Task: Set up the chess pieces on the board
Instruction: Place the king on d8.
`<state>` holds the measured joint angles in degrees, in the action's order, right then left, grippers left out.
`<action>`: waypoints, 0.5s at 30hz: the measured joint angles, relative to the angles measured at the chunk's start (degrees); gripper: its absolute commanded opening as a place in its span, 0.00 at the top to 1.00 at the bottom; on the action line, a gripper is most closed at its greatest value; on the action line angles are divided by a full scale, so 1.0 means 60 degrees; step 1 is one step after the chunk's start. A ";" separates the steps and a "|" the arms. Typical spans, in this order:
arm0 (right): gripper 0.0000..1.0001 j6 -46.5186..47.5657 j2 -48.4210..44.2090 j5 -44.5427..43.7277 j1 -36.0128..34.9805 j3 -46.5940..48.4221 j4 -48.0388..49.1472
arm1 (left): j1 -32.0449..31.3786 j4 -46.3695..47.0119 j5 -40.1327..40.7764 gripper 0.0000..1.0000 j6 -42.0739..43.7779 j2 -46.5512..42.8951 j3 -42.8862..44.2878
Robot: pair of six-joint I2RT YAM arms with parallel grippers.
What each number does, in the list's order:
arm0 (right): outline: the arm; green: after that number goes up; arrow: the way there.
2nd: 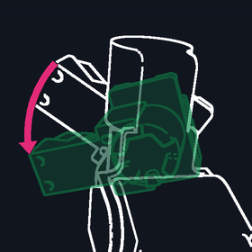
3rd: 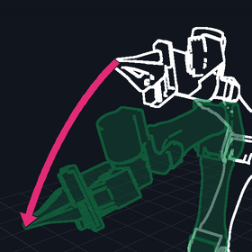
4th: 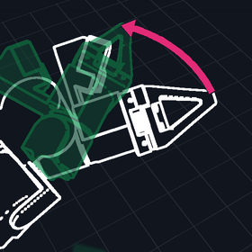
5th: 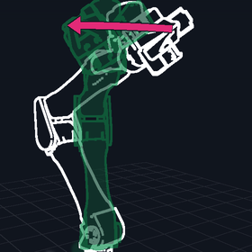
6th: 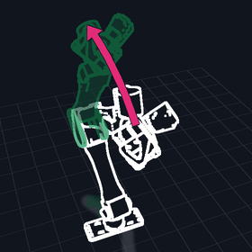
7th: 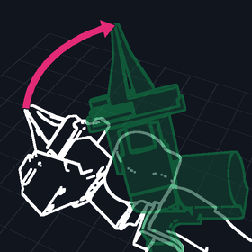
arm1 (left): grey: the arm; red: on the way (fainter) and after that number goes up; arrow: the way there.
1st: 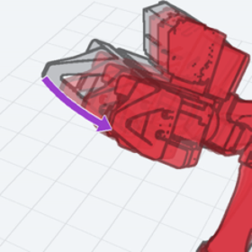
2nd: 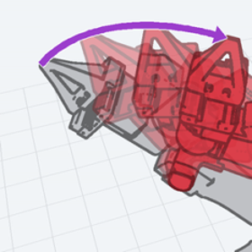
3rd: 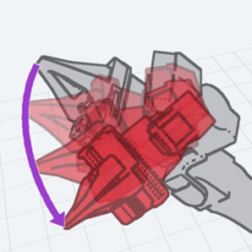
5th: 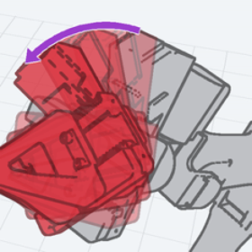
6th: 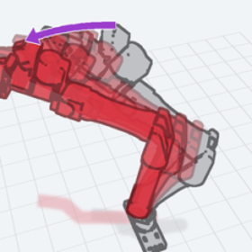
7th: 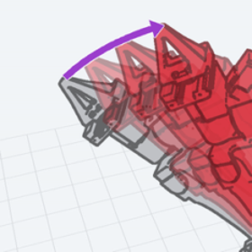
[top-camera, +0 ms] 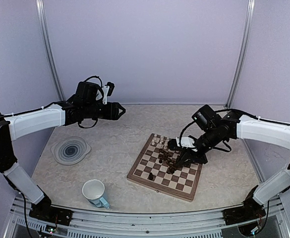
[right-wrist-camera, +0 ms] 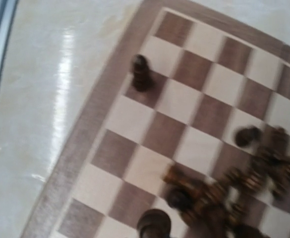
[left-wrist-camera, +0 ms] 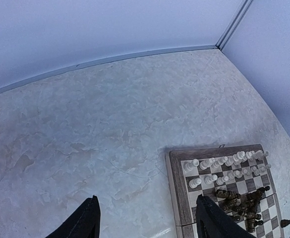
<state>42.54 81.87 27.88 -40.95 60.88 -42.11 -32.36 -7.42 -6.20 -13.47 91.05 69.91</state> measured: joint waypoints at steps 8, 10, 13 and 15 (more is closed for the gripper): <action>0.99 0.0066 0.0685 -0.0025 -0.0820 -0.0004 0.0197 | 0.0000 -0.0091 0.0000 0.34 0.0047 0.0000 0.0000; 0.98 0.0055 0.0812 0.0080 -0.0871 0.0011 0.0240 | 0.0000 -0.0124 0.0000 0.34 0.0047 0.0000 0.0000; 0.98 0.0040 0.1013 0.0193 -0.0892 0.0066 0.0288 | 0.0000 -0.0146 0.0000 0.34 0.0047 0.0000 0.0000; 0.98 0.0047 0.1126 0.0222 -0.0936 0.0069 0.0361 | 0.0000 -0.0164 0.0000 0.34 0.0051 0.0000 0.0004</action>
<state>42.83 88.62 29.21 -46.57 61.30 -39.94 -32.36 -8.40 -6.20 -13.17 91.05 69.93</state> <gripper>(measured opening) 0.096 0.657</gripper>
